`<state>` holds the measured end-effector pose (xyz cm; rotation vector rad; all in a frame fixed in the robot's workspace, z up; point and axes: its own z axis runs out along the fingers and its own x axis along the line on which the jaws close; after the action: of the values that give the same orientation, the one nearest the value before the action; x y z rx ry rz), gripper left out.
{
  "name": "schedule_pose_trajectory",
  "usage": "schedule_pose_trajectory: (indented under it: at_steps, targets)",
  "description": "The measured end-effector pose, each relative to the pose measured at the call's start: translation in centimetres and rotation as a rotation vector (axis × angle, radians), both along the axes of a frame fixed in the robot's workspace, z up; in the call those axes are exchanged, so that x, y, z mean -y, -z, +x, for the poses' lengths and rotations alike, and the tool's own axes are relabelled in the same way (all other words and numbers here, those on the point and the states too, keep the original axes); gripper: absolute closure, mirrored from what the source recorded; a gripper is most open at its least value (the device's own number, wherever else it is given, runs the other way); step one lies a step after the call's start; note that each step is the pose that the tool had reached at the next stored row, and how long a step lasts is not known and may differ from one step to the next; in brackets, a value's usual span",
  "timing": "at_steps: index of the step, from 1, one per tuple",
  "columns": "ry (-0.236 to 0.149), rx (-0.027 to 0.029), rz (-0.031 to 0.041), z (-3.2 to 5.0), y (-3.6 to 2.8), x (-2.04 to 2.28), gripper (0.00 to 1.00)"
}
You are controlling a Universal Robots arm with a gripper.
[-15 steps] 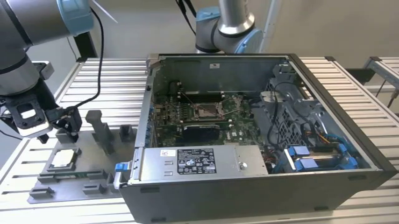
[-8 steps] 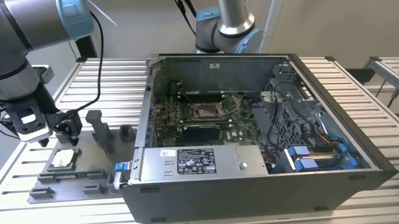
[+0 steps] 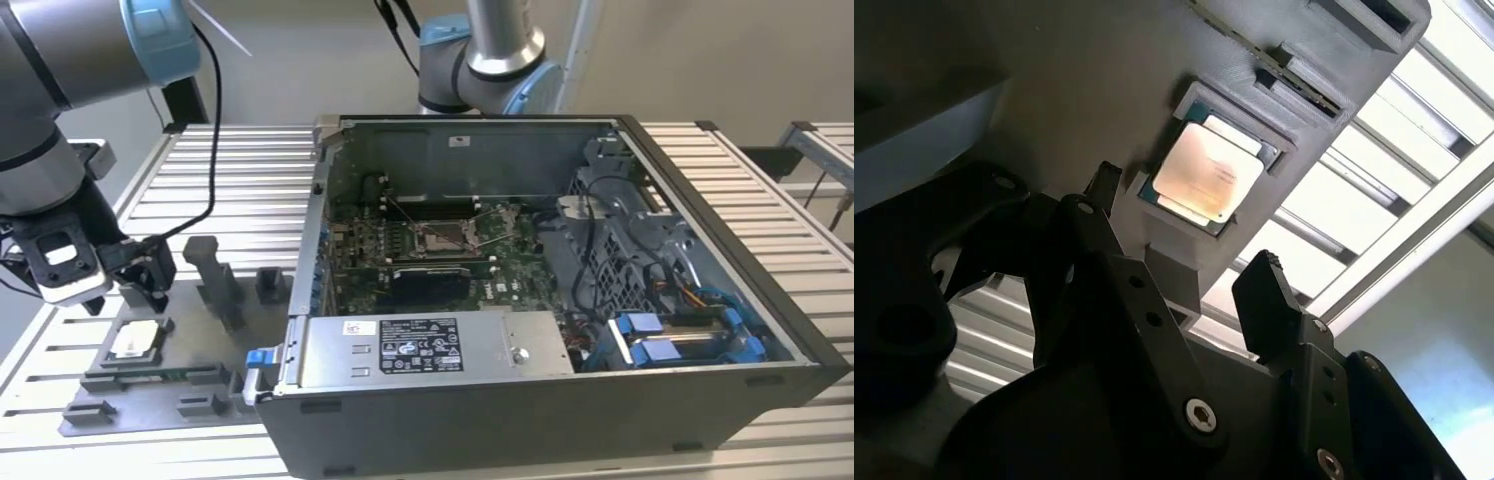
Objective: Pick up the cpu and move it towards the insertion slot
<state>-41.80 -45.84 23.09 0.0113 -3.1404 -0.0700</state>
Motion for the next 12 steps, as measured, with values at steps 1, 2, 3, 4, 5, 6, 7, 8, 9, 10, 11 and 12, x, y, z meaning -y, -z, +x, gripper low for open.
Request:
schedule_pose_trajectory:
  at_steps: [1,2,3,4,5,6,7,8,9,10,11,12]
  targets:
    - [0.000,0.0002,0.0001,0.00,0.04,0.00,0.00]
    - [0.000,0.0003,0.0002,0.00,0.10,0.00,0.00]
    - [0.000,0.0001,0.0001,0.00,0.14,0.04,0.00]
    - [0.000,0.0002,0.0001,0.01,0.18,0.09,0.00]
    - [0.000,0.0001,0.0001,0.00,0.22,0.15,0.00]
    - [0.000,0.0001,0.0001,-0.01,0.27,0.19,0.00]
    - [0.000,0.0001,0.0001,-0.02,0.33,0.24,0.00]
    - [0.000,0.0002,0.0001,-0.03,0.40,0.29,0.00]
    - [0.000,0.0000,0.0000,-0.06,0.47,0.35,0.00]
    - [0.000,0.0002,0.0002,-0.13,0.55,0.40,0.00]
    - [0.000,0.0001,0.0001,-0.22,0.61,0.46,0.00]
    - [0.000,0.0001,0.0000,-0.33,0.68,0.48,0.00]
